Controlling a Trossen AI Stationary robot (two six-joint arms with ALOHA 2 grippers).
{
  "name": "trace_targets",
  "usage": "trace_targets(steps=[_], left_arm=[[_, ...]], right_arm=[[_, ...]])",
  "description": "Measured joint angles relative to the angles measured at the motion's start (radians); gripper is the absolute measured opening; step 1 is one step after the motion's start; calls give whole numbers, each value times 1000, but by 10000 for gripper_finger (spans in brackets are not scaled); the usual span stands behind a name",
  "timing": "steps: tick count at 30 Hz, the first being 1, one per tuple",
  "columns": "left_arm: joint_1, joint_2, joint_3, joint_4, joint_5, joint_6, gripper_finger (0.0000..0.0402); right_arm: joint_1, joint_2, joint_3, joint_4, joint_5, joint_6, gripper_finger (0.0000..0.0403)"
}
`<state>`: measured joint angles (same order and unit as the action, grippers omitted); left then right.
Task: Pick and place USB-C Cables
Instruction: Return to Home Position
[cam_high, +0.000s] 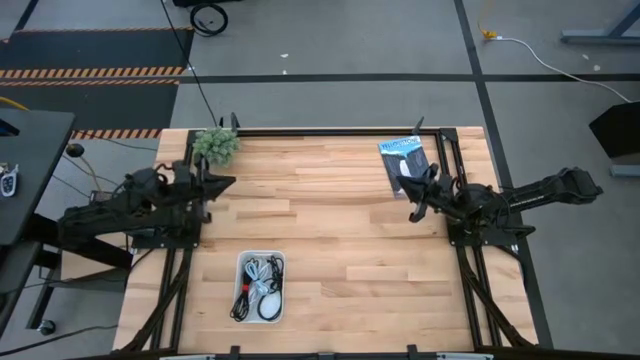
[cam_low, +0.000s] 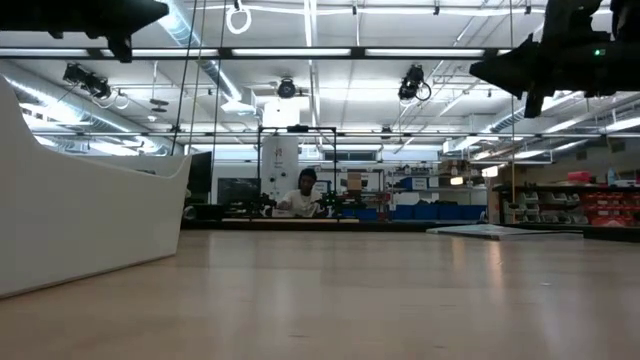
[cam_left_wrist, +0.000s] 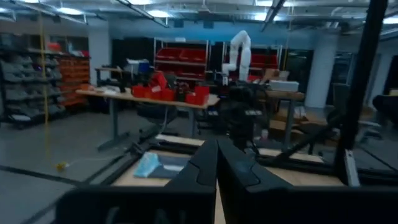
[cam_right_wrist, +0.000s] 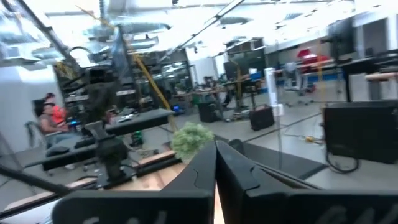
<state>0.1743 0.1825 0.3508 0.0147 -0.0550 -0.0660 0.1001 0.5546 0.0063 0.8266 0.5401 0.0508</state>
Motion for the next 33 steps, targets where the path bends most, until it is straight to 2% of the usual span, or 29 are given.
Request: trace_targets(steps=[3, 6, 11, 15, 20, 25, 33], left_arm=[[-19, -29, 0, -78, 0, -27, 4], [-52, -54, -36, -84, 1, -49, 5], [-108, -111, -125, -32, 0, -64, 4], [-153, -184, -190, 40, 0, -48, 4], [-192, -170, -212, 43, -2, -14, 4], [-240, -179, -214, 17, -3, 21, 4], [-299, -178, -214, -155, -4, 22, 9]], right_arm=[[-5, 1, 0, -1, 28, -2, 21], [-6, 1, 0, -10, 45, -8, 27], [-5, 1, 0, -18, 44, -100, 29], [-5, 1, 0, -18, 44, -106, 27], [-5, 1, 0, -15, 43, -107, 28], [-5, 1, 0, -12, 43, -107, 28], [-5, 1, 0, -12, 43, -106, 29]])
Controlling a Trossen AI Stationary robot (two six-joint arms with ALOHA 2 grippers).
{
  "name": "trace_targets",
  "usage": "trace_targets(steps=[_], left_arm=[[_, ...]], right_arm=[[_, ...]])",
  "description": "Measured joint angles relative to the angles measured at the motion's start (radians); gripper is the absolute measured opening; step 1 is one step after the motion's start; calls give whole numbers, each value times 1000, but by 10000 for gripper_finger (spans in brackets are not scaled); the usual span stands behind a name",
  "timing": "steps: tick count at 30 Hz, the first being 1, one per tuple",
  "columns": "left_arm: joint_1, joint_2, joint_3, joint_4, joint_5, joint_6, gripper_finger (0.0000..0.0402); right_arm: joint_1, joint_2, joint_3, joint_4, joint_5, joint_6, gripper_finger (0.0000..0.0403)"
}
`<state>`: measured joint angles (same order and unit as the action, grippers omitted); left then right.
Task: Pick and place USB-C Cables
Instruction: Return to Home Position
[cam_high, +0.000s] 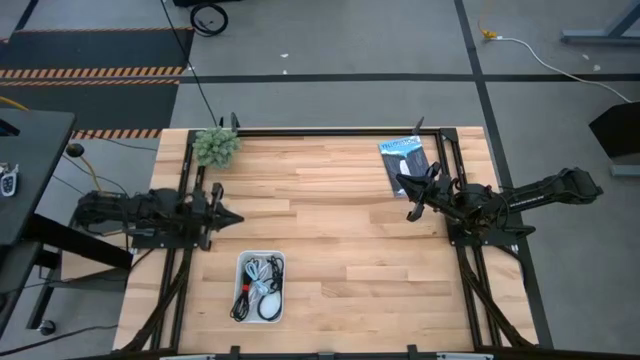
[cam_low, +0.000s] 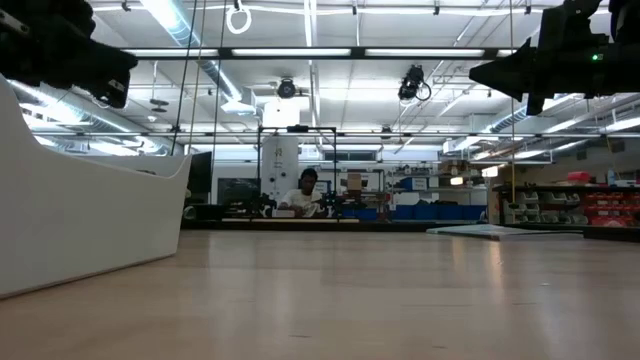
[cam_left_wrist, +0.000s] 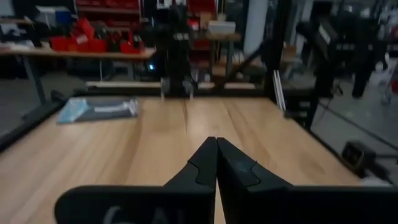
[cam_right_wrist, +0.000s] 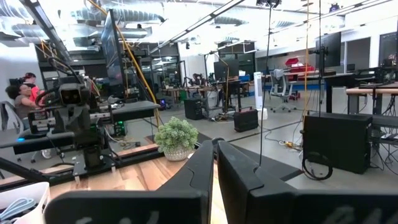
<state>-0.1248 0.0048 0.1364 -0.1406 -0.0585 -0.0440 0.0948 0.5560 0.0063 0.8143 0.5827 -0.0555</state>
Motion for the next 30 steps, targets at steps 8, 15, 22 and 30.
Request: trace_targets(steps=[8, 15, 22, 30], left_arm=[[-36, 0, -19, -68, 0, 54, 13], [-66, 38, -102, 109, 35, 112, 10], [-67, 58, -114, 133, 29, 47, 26], [-67, 74, -116, 141, 29, -147, 19]], right_arm=[[0, 0, 0, 0, 0, 0, 27], [0, 0, 0, -1, -1, 1, 29], [0, 0, 0, -2, 0, 1, 28], [0, 0, 0, -2, 0, 0, 27]])
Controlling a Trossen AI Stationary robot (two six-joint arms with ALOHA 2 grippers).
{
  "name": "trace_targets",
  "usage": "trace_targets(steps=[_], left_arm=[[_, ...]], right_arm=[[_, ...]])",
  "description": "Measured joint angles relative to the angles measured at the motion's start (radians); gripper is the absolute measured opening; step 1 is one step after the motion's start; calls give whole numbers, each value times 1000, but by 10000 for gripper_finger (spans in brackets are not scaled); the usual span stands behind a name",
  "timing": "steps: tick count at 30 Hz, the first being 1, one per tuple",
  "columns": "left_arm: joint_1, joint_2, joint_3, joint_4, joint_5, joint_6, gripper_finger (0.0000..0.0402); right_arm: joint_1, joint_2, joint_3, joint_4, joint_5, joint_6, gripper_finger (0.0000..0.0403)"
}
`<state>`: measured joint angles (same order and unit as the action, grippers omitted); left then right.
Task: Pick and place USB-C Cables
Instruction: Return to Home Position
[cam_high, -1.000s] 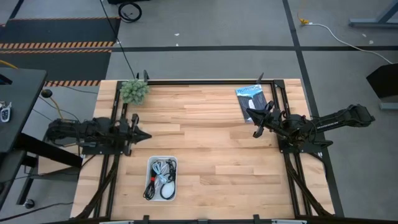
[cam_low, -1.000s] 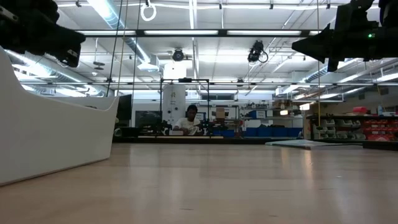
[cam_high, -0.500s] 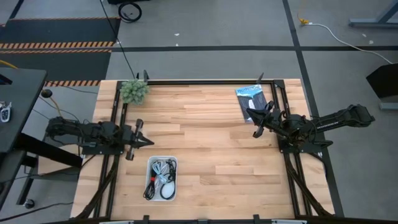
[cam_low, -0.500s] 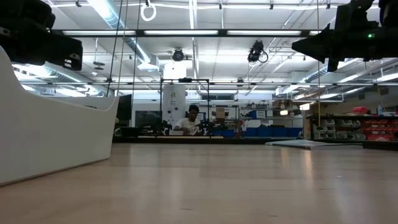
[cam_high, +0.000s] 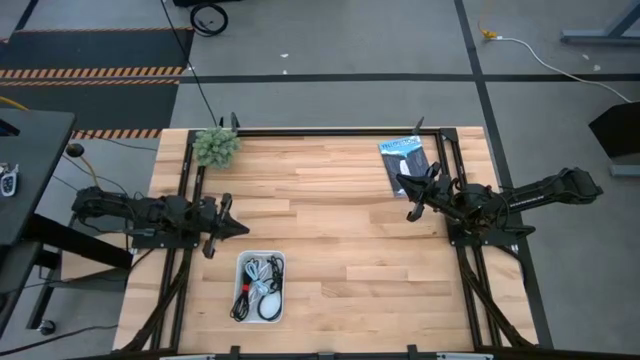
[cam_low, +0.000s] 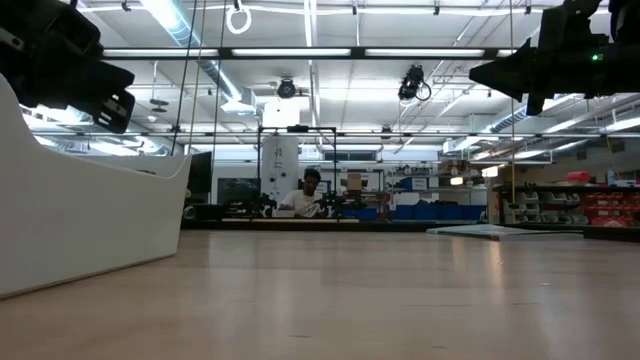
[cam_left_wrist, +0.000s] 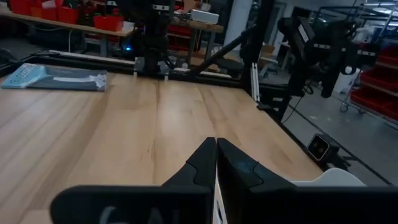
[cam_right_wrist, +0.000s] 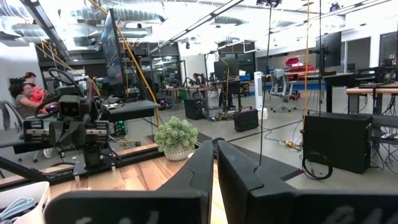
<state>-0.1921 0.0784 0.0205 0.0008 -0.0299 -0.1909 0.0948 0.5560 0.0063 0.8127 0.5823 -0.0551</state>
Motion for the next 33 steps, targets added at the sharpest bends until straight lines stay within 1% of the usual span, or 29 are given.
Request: trace_targets(steps=[10, 33], left_arm=[[0, 0, -6, 38, -4, -2, 23], [0, 0, -2, 47, -3, -1, 21]], right_arm=[[0, 0, 0, 0, 0, 0, 28], [0, 0, 0, 0, 0, 0, 28]])
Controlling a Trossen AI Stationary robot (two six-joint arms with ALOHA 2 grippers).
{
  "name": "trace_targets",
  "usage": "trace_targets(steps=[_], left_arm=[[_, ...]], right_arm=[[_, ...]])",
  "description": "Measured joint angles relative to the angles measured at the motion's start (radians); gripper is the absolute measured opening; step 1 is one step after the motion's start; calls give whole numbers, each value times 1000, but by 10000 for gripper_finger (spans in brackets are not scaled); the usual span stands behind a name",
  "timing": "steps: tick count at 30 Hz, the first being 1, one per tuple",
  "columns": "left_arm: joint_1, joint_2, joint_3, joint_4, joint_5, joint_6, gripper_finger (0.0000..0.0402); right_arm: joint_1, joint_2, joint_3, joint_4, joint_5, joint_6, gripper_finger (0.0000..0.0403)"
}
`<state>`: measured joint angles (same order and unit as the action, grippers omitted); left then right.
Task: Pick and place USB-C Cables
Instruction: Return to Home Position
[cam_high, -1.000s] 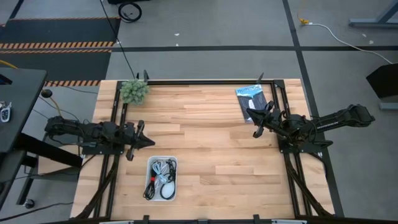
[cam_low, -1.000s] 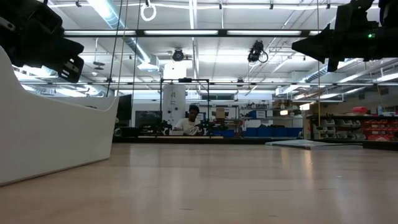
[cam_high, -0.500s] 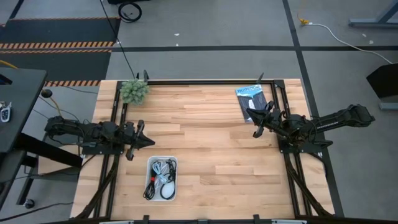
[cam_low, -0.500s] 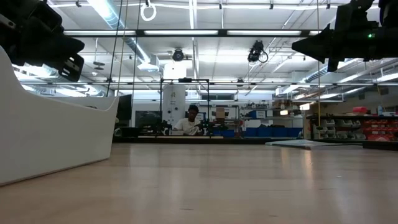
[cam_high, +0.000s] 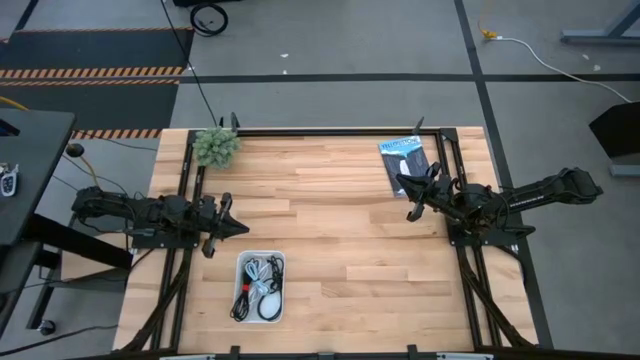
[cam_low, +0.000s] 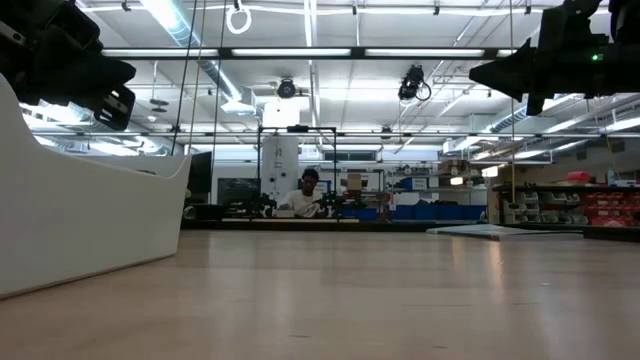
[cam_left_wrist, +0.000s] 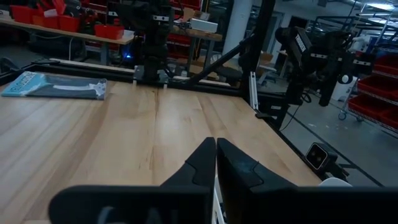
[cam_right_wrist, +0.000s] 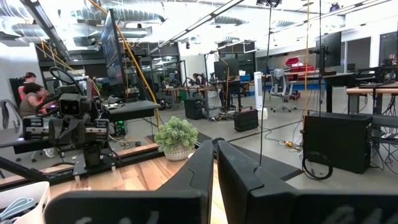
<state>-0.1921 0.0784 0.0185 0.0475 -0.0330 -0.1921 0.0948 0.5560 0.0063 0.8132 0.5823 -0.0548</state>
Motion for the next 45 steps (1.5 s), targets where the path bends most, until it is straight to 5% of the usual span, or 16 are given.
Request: trace_targets(steps=[45], left_arm=[[0, 0, 0, 1, 1, 0, 22]], right_arm=[[0, 0, 0, 0, 0, 0, 29]])
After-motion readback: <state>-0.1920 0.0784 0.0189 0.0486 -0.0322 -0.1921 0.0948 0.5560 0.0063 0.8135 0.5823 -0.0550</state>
